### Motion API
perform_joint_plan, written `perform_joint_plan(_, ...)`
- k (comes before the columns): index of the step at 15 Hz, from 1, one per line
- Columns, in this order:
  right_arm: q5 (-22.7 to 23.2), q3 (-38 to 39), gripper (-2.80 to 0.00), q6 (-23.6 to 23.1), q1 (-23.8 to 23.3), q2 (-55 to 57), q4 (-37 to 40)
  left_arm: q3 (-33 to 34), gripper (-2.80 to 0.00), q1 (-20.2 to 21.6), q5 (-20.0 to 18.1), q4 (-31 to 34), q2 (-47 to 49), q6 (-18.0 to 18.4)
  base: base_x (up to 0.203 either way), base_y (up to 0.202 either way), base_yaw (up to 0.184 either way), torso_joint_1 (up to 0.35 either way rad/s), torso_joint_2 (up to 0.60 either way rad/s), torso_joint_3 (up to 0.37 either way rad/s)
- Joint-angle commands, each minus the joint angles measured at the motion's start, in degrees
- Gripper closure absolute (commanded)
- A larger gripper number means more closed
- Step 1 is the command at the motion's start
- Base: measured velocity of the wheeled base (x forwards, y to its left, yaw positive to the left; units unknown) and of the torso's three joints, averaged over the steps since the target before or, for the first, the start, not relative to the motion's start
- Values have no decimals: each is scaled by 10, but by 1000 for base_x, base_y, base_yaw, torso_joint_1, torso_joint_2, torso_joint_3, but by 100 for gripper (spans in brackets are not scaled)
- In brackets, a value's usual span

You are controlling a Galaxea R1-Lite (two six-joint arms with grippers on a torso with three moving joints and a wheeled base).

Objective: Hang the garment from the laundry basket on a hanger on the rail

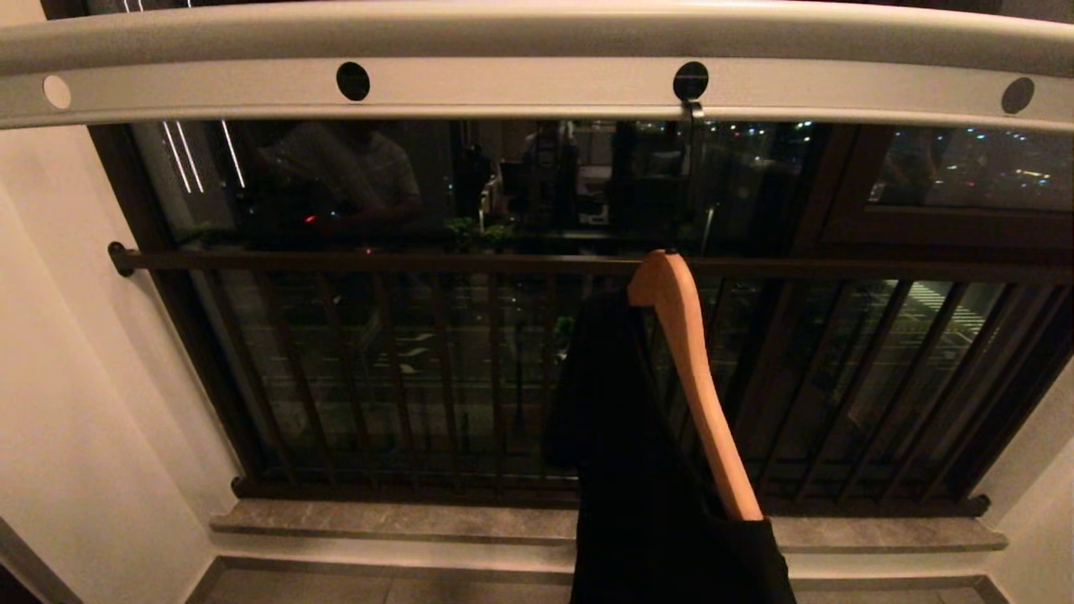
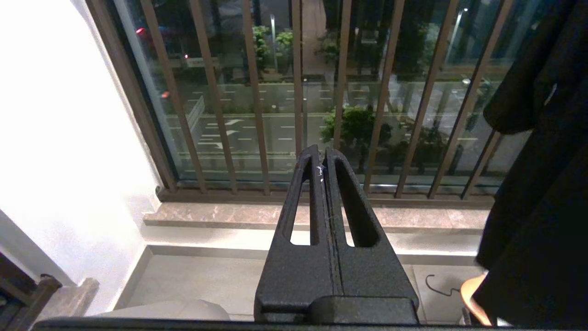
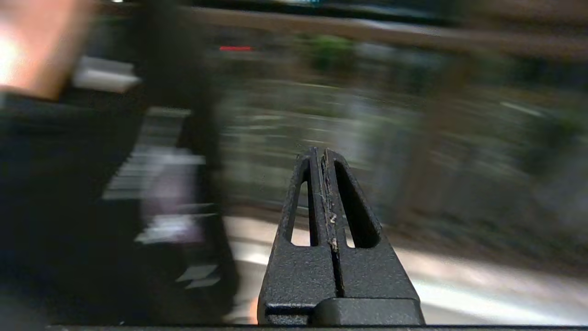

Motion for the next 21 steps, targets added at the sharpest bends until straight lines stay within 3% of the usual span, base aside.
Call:
perform_joint_plan(1,-68,51,0,-2,-3,-33,-20,1,0,0,0,0,0,0,0,0,0,0,0,0)
perform_joint_plan(4,-76,155,0,-17,-58,-37,-111,1,0,0,0,0,0,0,0,0,0,0,0,0)
perform_joint_plan(6,-68,232,0,-37,-70,-61,-128,1,0,0,0,0,0,0,0,0,0,0,0,0)
perform_joint_plan(7,-64,244,0,-22,-73,-67,-122,1,0,0,0,0,0,0,0,0,0,0,0,0)
perform_joint_plan(10,-30,240,0,-15,-65,-118,-82,1,0,0,0,0,0,0,0,0,0,0,0,0)
perform_joint_plan(15,-29,241,0,-2,-60,-194,-84,1,0,0,0,0,0,0,0,0,0,0,0,0)
perform_joint_plan(17,-35,241,0,-17,-60,-193,-67,1,0,0,0,0,0,0,0,0,0,0,0,0)
perform_joint_plan(18,-44,237,0,-29,-60,-193,-24,1,0,0,0,0,0,0,0,0,0,0,0,0)
perform_joint_plan(21,-35,241,0,-57,-60,-193,-48,1,0,0,0,0,0,0,0,0,0,0,0,0)
